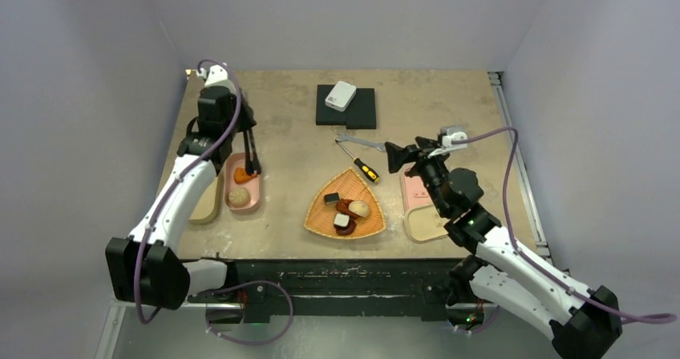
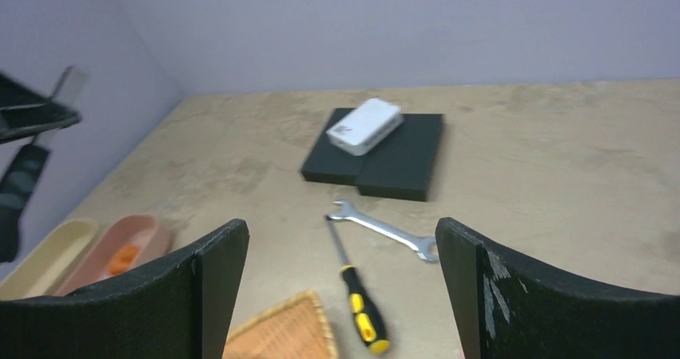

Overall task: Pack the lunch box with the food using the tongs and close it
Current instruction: Adjust the clamp.

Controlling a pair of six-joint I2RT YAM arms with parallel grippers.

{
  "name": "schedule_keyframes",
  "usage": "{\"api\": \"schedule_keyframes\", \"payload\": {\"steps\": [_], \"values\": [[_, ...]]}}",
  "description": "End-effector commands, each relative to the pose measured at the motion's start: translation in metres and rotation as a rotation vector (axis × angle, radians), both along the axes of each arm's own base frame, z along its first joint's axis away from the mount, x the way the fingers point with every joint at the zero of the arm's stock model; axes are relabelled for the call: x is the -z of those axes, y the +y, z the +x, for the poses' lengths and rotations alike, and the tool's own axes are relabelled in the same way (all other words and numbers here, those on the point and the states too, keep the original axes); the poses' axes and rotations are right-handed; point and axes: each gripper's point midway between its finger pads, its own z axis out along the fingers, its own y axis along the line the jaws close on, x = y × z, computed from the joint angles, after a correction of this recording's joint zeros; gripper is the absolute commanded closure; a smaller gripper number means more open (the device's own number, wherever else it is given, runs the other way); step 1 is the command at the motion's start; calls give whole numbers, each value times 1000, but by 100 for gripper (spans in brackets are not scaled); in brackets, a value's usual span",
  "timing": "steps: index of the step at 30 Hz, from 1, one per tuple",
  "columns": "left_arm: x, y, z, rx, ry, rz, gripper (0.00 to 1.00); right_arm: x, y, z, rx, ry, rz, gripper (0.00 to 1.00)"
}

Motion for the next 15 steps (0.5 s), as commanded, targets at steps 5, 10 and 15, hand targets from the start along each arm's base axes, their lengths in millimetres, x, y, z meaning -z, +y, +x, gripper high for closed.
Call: {"api": "schedule_keyframes", "payload": {"steps": [5,10,15], "values": [[-36,-84,-30,53,-177,-275,88,-44,131,-31,-455,-59,114,6],[-30,-125,-55,66,-238,-351,88,-39,181,-53,-641,-39,206,5],[-24,-159,-72,76,-269,-385,88,-34,204,-62,-724,-11,231,4]]}}
